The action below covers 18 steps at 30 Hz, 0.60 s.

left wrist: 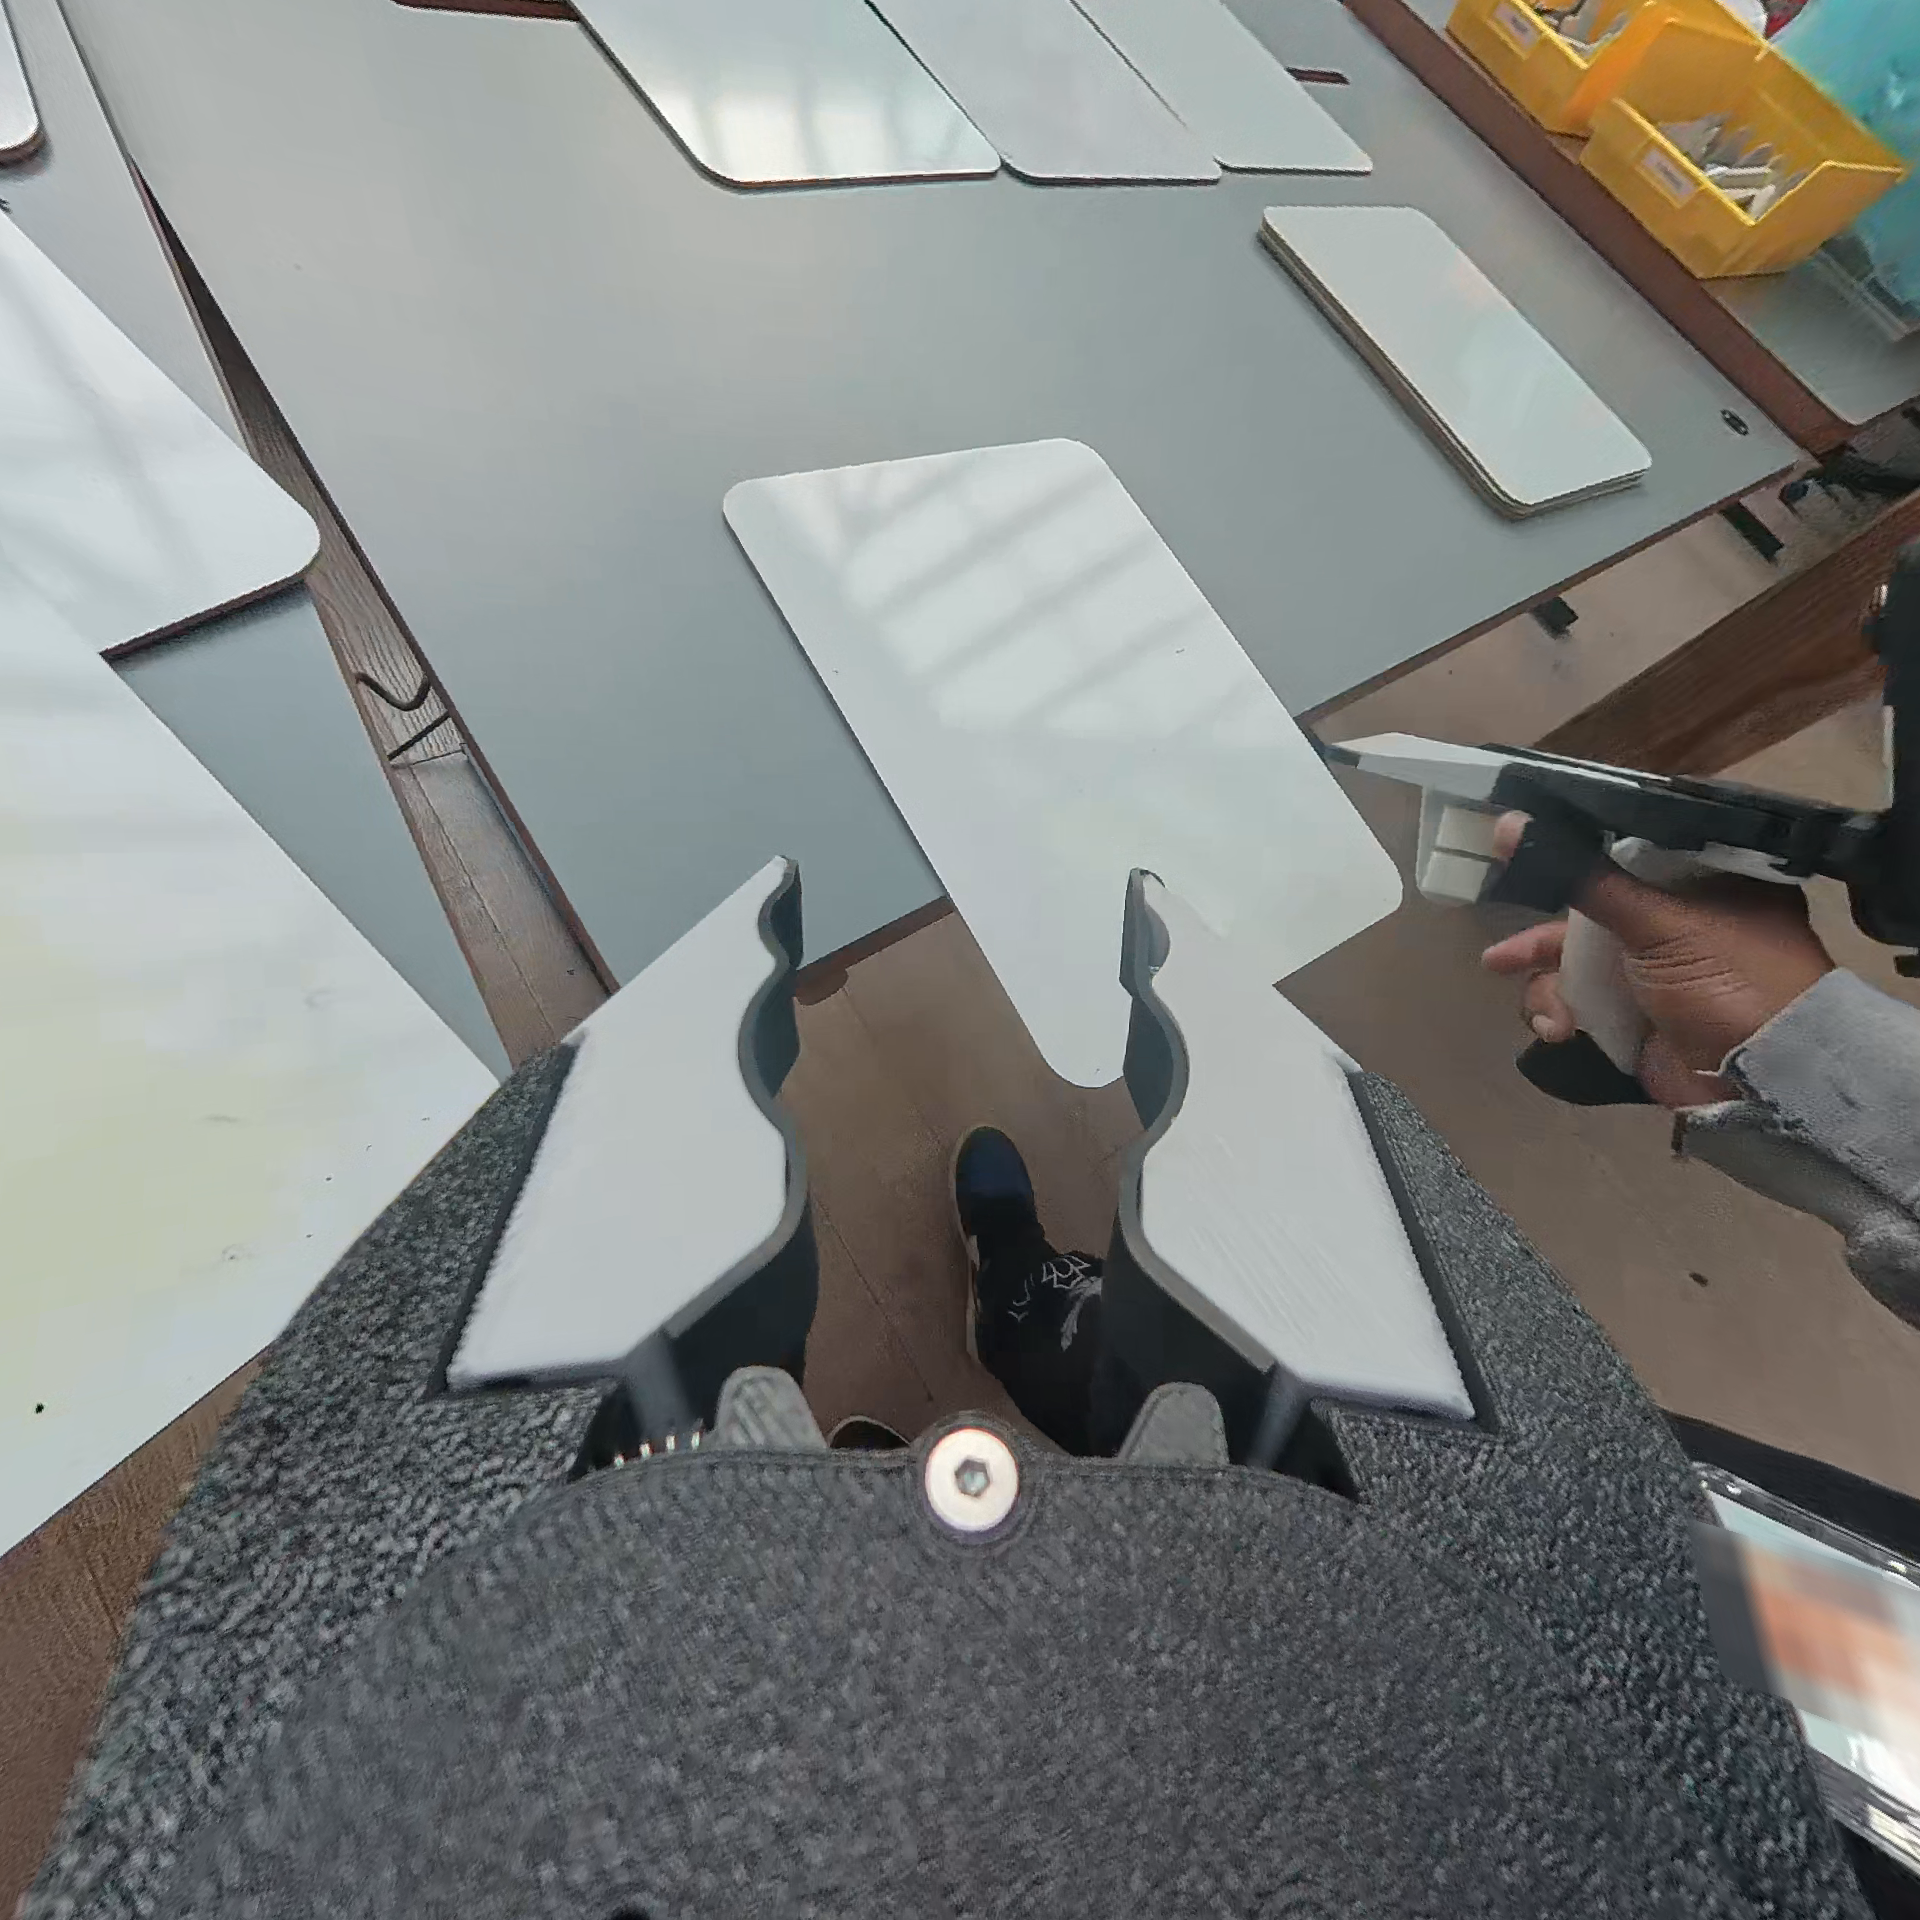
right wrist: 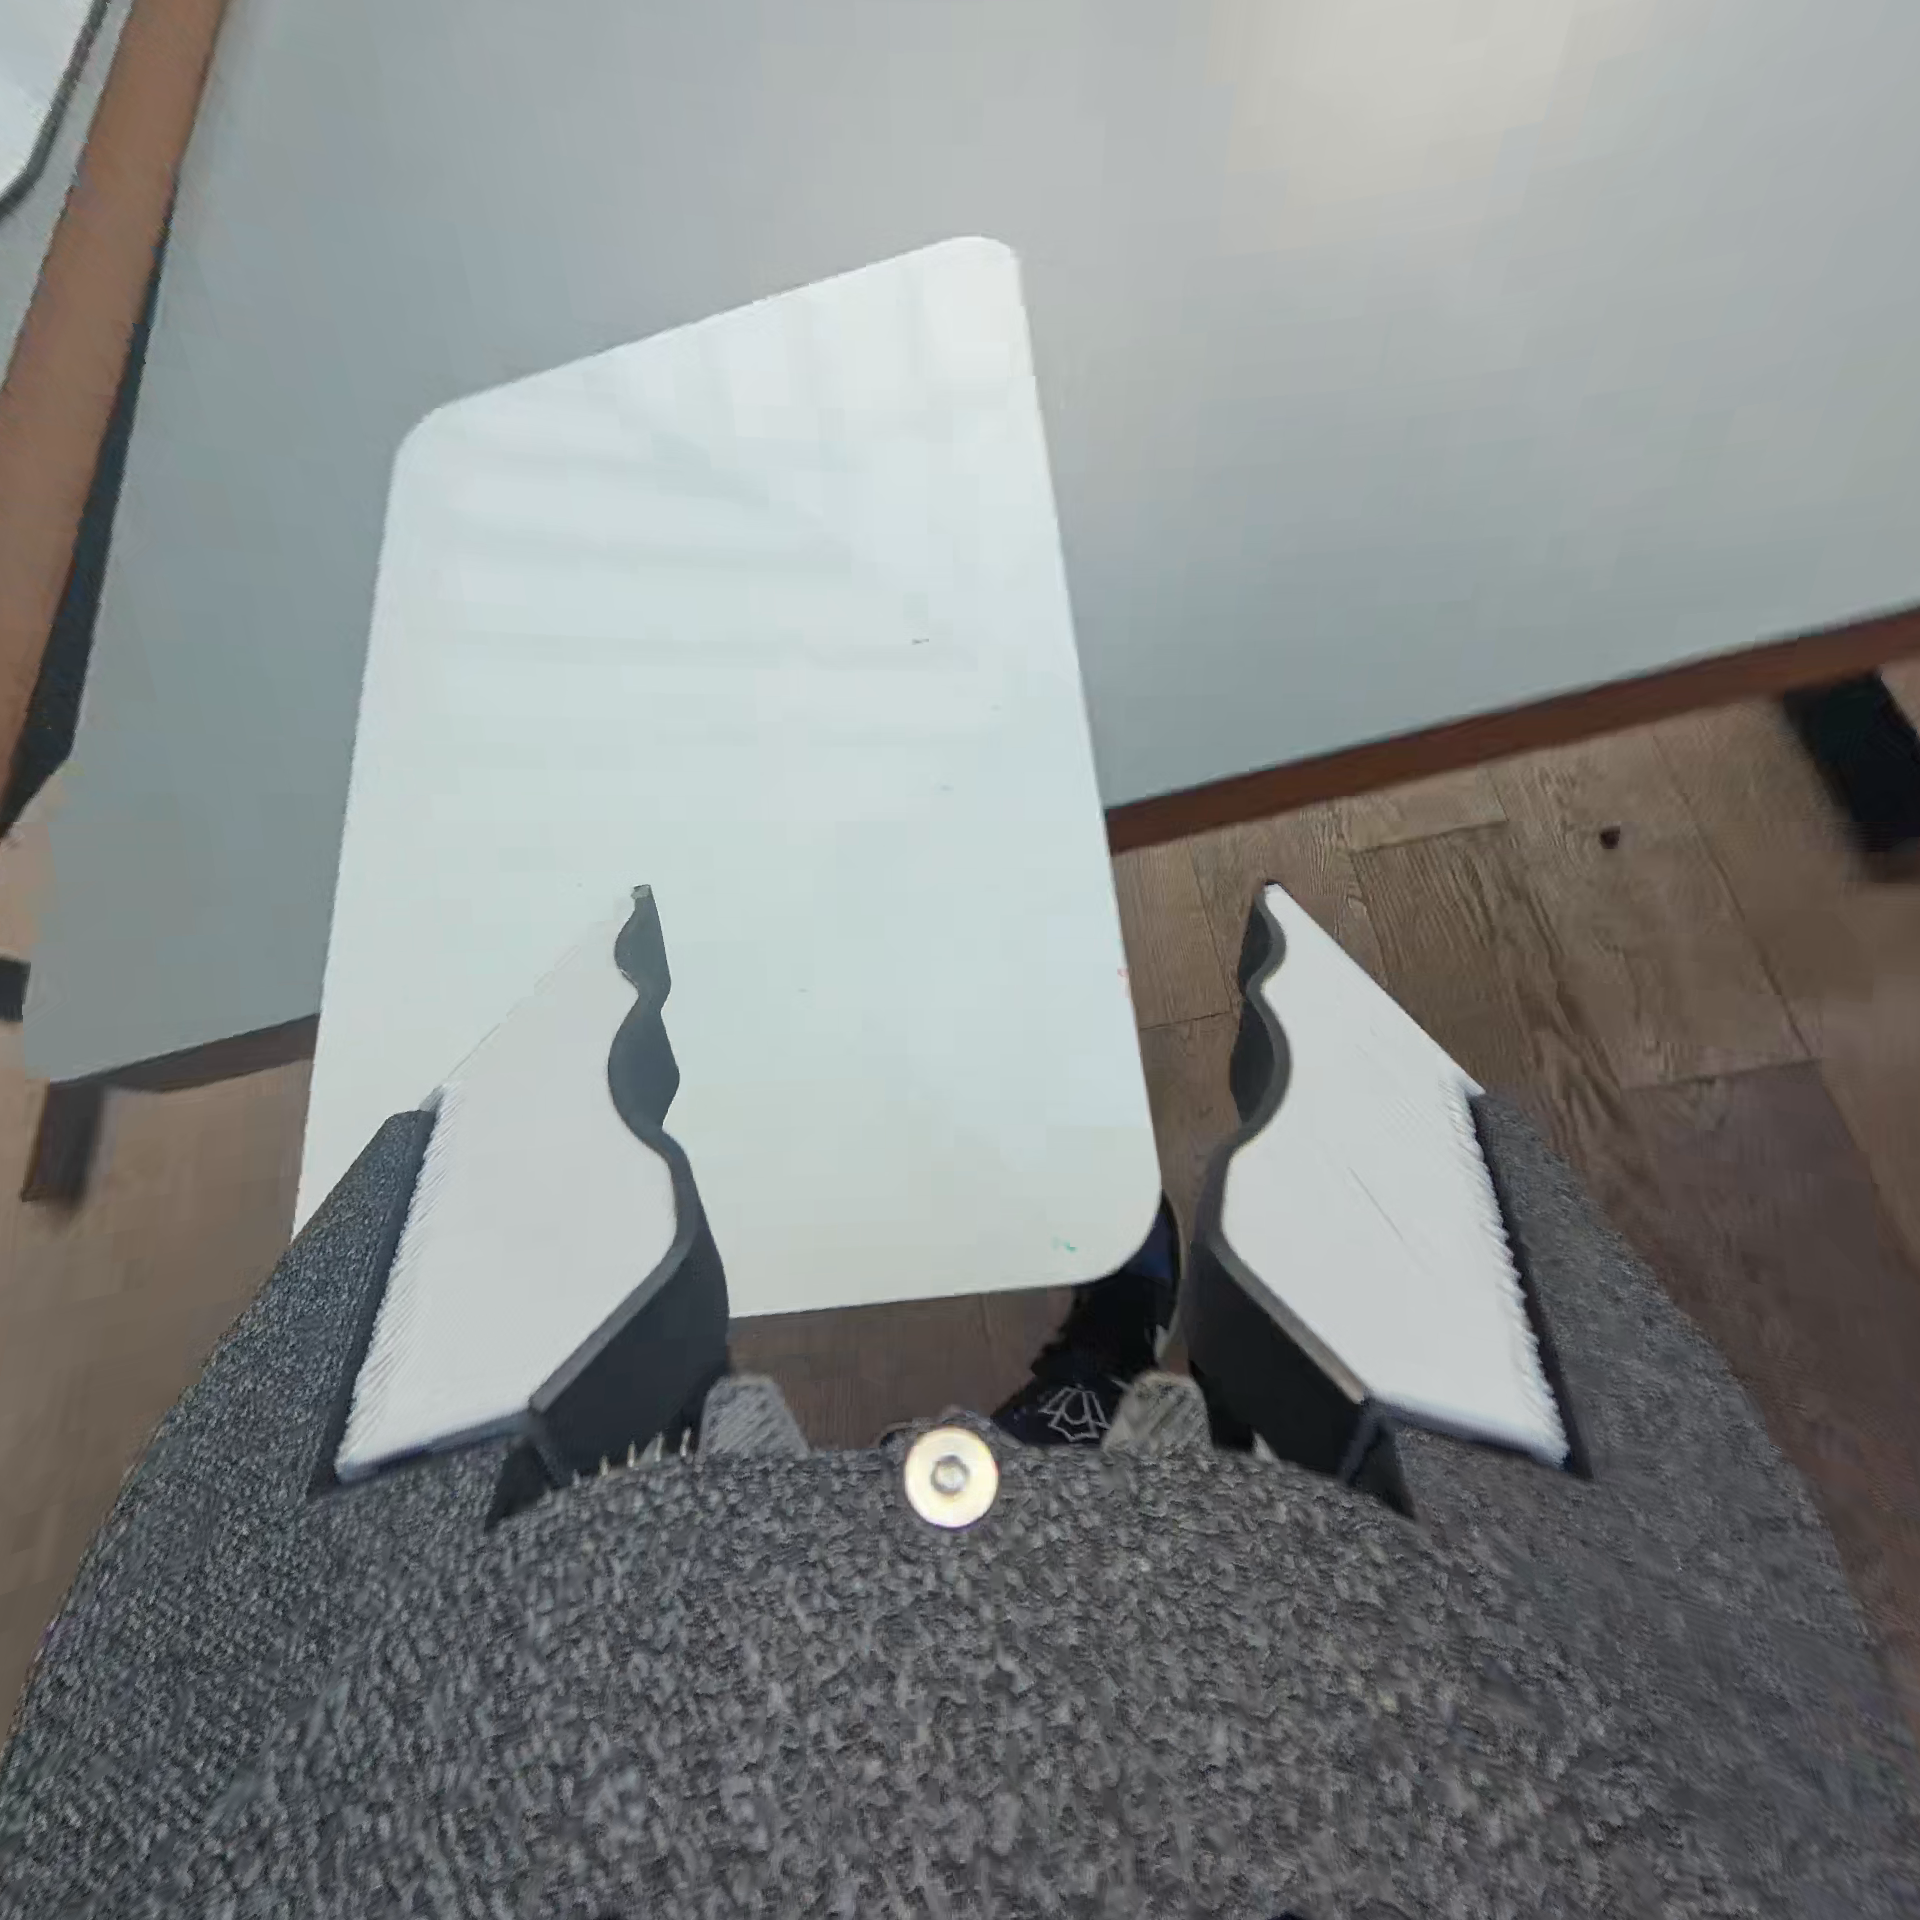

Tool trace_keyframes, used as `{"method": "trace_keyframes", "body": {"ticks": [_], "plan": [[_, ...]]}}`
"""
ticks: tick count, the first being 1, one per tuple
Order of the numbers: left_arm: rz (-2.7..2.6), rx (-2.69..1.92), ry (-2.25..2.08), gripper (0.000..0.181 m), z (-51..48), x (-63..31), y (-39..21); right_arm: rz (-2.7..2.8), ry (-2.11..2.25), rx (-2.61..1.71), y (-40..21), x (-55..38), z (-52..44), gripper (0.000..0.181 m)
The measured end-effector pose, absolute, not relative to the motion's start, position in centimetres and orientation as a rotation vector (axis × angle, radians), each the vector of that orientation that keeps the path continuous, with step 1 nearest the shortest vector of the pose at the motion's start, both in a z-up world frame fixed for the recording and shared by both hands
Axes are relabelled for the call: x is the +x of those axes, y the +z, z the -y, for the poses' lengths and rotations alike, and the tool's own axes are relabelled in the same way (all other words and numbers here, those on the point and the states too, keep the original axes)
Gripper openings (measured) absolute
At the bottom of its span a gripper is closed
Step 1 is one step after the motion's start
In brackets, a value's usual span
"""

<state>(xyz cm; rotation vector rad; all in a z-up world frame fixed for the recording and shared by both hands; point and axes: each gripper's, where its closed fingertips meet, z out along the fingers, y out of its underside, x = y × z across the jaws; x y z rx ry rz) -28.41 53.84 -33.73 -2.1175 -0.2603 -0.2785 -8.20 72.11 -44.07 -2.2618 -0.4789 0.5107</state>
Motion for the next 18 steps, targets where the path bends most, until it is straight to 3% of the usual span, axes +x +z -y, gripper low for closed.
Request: {"method": "trace_keyframes", "body": {"ticks": [4, 6, 10, 11, 18], "plan": [[0.205, -2.155, -0.279, 0.061, -54.2, -27.3, -34.4, 0.003, 0.876, -2.399, -52.1, -4.0, -69.2, 0.132], [0.175, -2.185, -0.28, 0.061, -54.5, -26.6, -35.3, -0.299, 1.454, -2.241, -52.0, -7.0, -68.8, 0.112], [0.108, -2.227, -0.261, 0.06, -55.5, -24.8, -36.2, -0.366, 1.794, -1.931, -48.0, -8.3, -68.7, 0.02], [0.105, -2.234, -0.267, 0.06, -55.8, -24.2, -36.4, -0.364, 1.788, -1.956, -48.3, -8.2, -68.5, 0.004], [0.115, -2.205, -0.298, 0.061, -60.5, -18.6, -35.2, -0.273, 1.833, -1.901, -43.2, -1.6, -69.0, 0.002]]}}
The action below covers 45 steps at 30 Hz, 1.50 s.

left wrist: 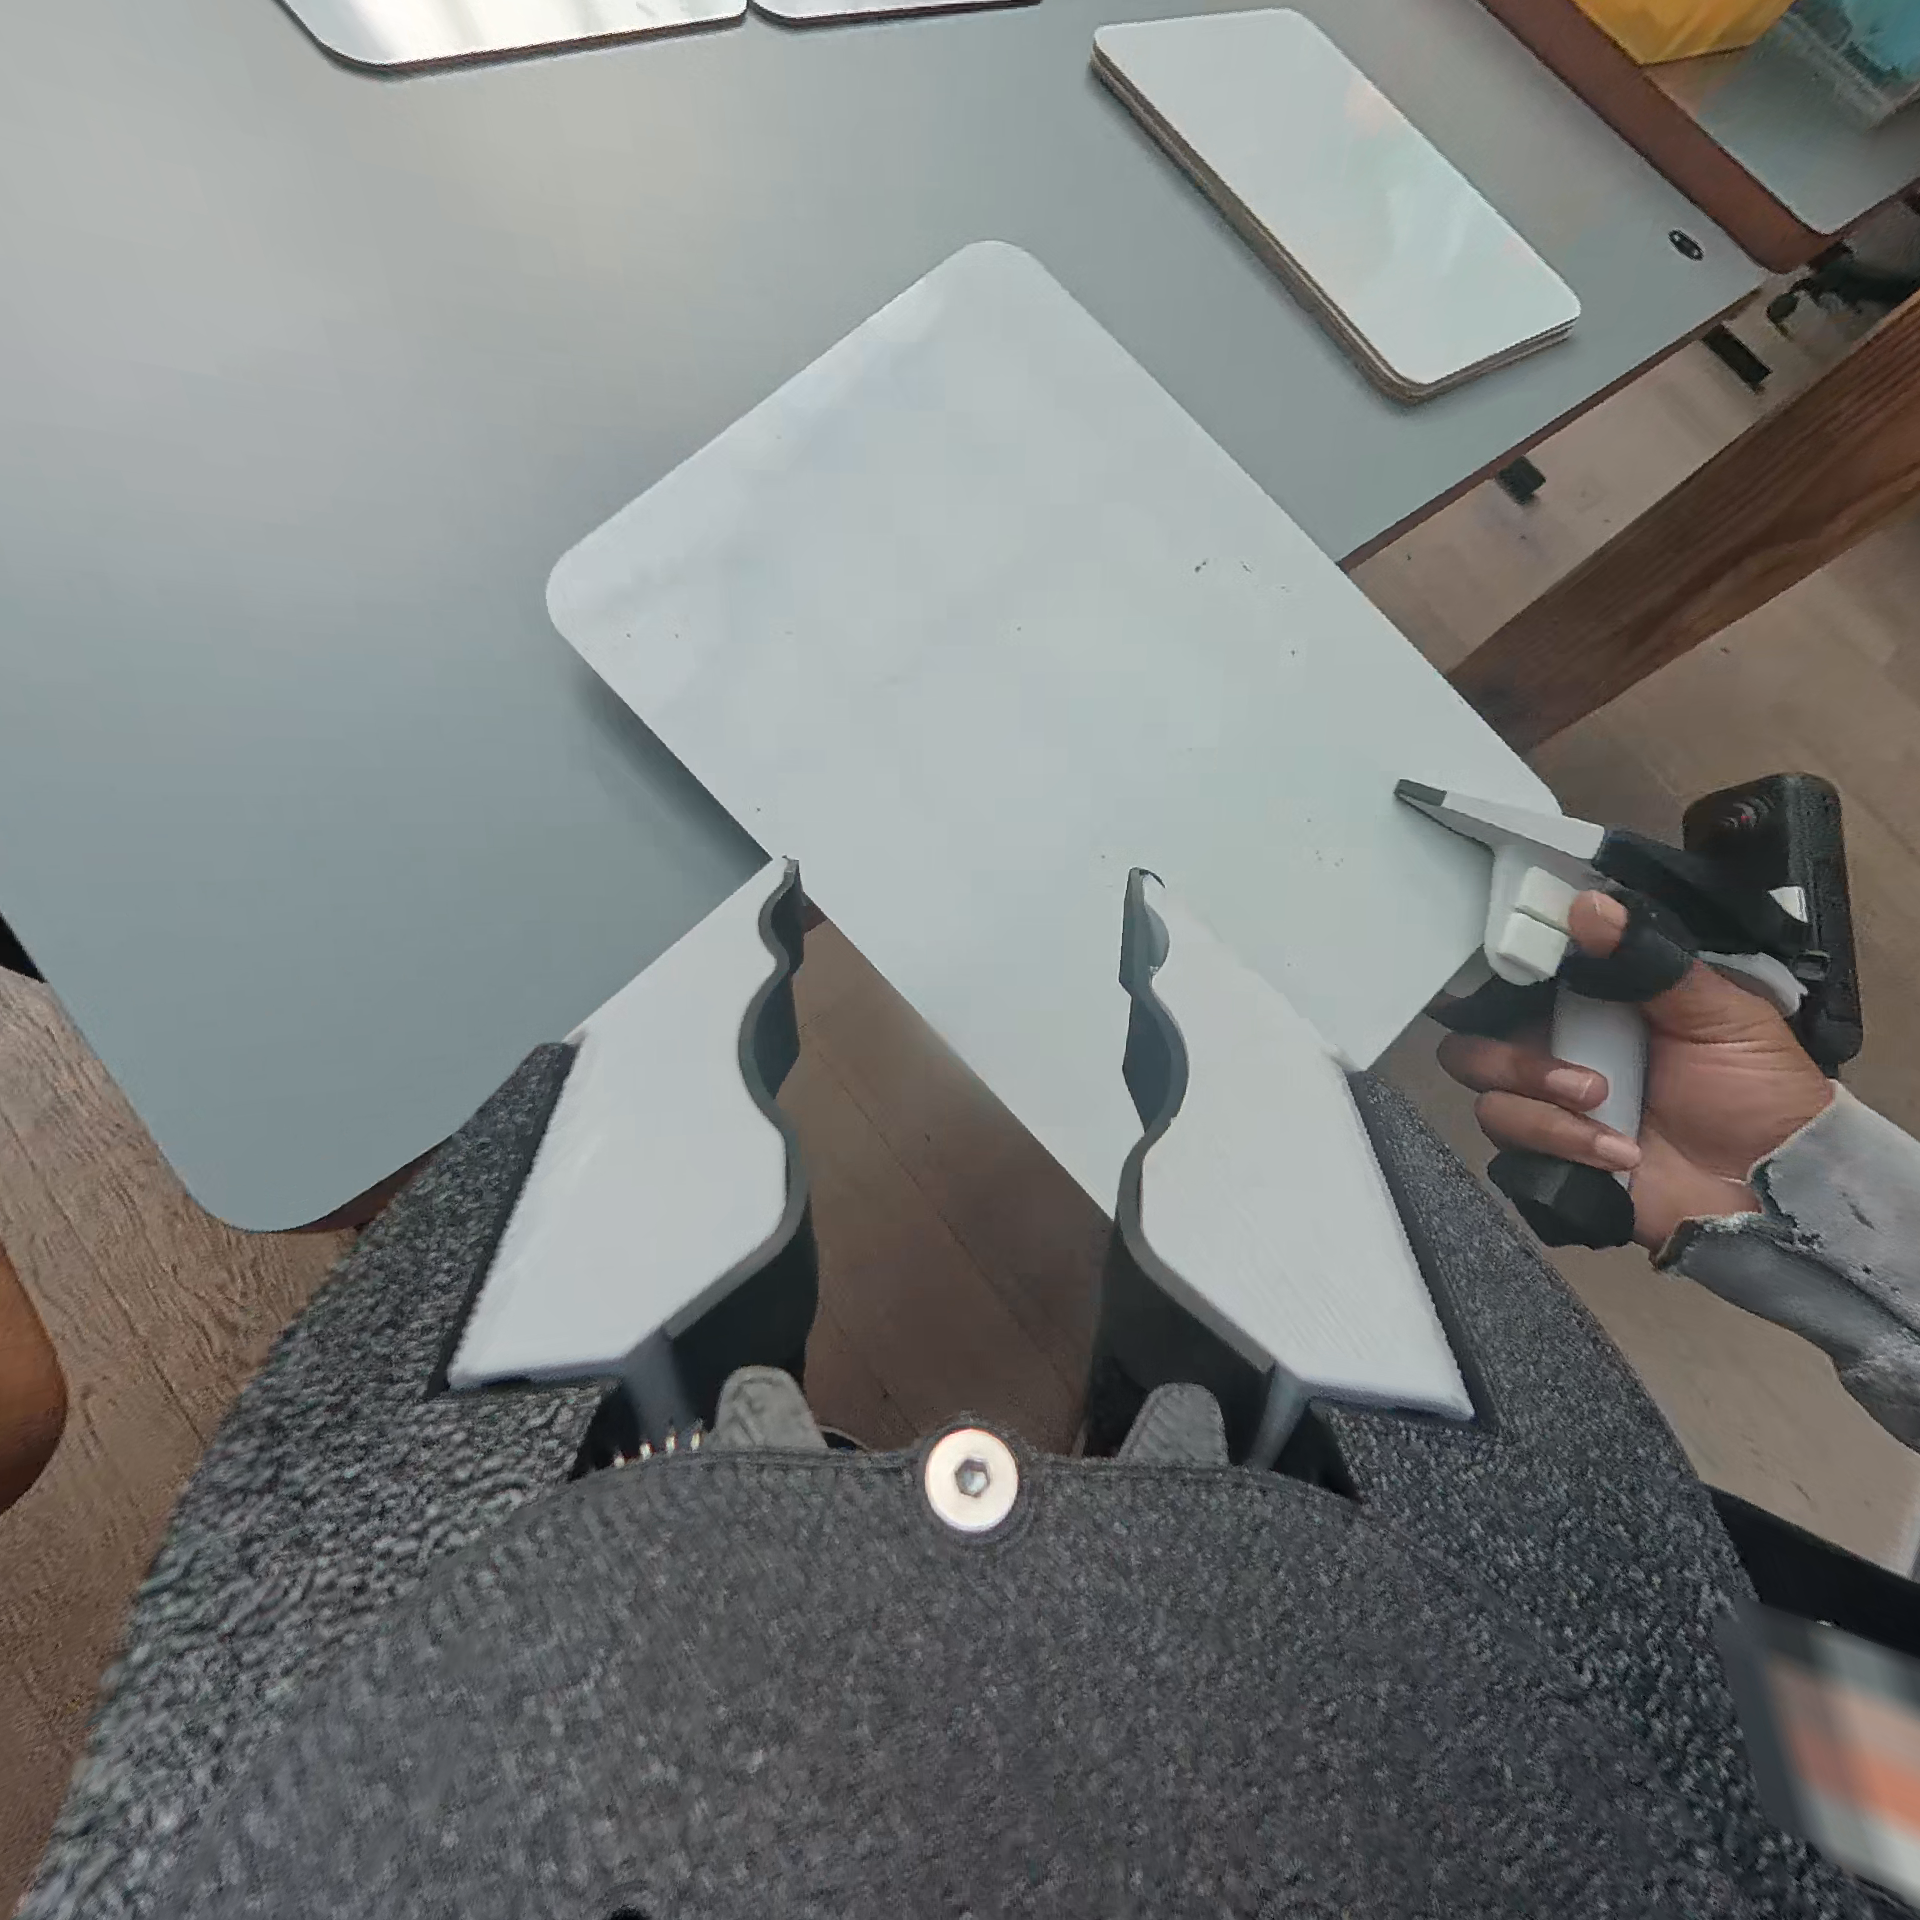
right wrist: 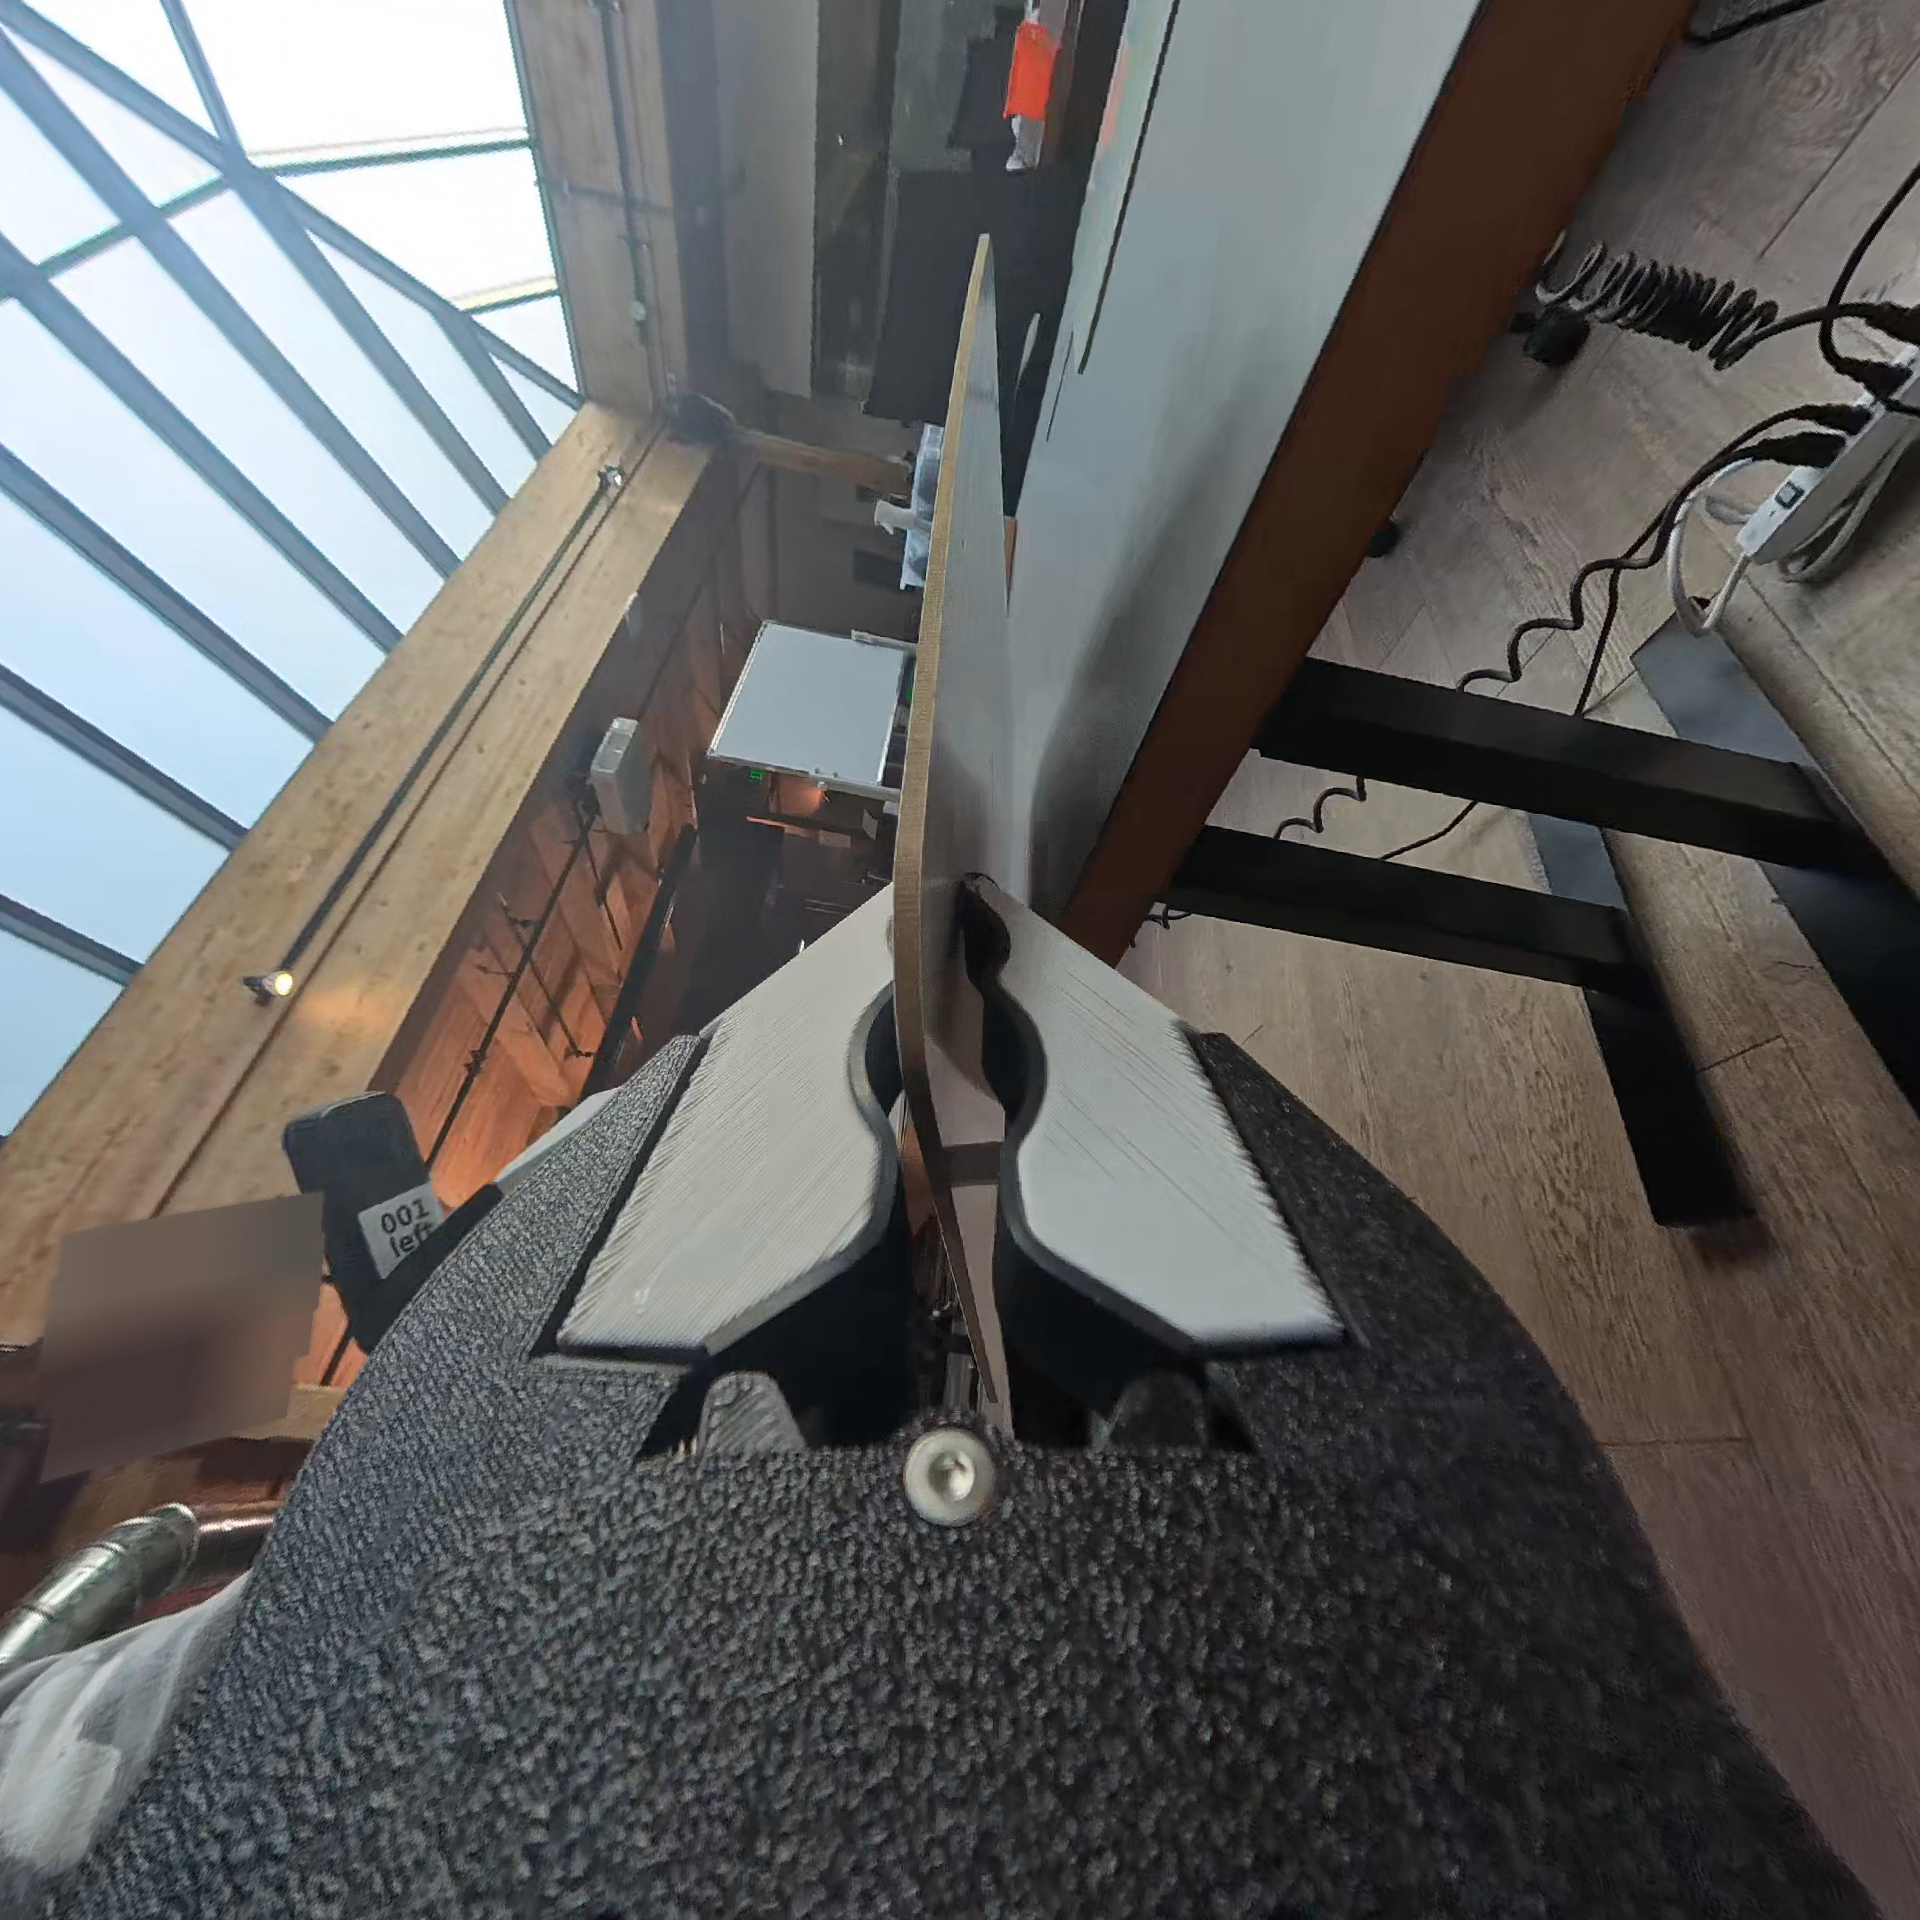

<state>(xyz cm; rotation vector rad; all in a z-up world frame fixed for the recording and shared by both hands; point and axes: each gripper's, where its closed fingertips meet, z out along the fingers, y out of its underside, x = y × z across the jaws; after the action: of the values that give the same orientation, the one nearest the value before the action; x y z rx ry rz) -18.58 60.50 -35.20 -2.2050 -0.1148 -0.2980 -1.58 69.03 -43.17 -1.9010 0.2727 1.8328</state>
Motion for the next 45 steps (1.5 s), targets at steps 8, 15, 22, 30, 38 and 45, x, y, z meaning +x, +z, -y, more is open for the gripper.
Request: {"method": "trace_keyframes", "body": {"ticks": [8, 15, 22, 30, 38, 45], "plan": [[0.202, -2.081, -0.404, 0.067, -67.7, -9.2, -31.4, -0.223, 1.873, -1.784, -32.0, 13.0, -74.6, 0.003], [0.172, -1.957, -0.528, 0.072, -75.8, 0.6, -27.7, -0.251, 1.801, -1.654, -23.2, 22.7, -81.3, 0.003], [0.174, -1.892, -0.978, 0.061, -84.2, 9.8, -25.0, -0.47, 1.765, -1.546, -19.7, 27.7, -88.5, 0.003], [0.256, -1.723, -1.227, 0.015, -96.5, 11.3, -23.3, -0.426, 1.754, -1.53, -20.3, 28.0, -99.2, 0.002], [0.185, -1.611, -1.596, 0.007, -104.9, 10.0, -19.4, 0.35, 1.767, -1.683, -16.7, 26.6, -105.5, 0.021], [0.075, -1.566, -1.704, 0.001, -106.7, 9.2, -18.0, 0.64, 2.125, -1.777, -15.6, 25.8, -109.4, 0.052]]}}
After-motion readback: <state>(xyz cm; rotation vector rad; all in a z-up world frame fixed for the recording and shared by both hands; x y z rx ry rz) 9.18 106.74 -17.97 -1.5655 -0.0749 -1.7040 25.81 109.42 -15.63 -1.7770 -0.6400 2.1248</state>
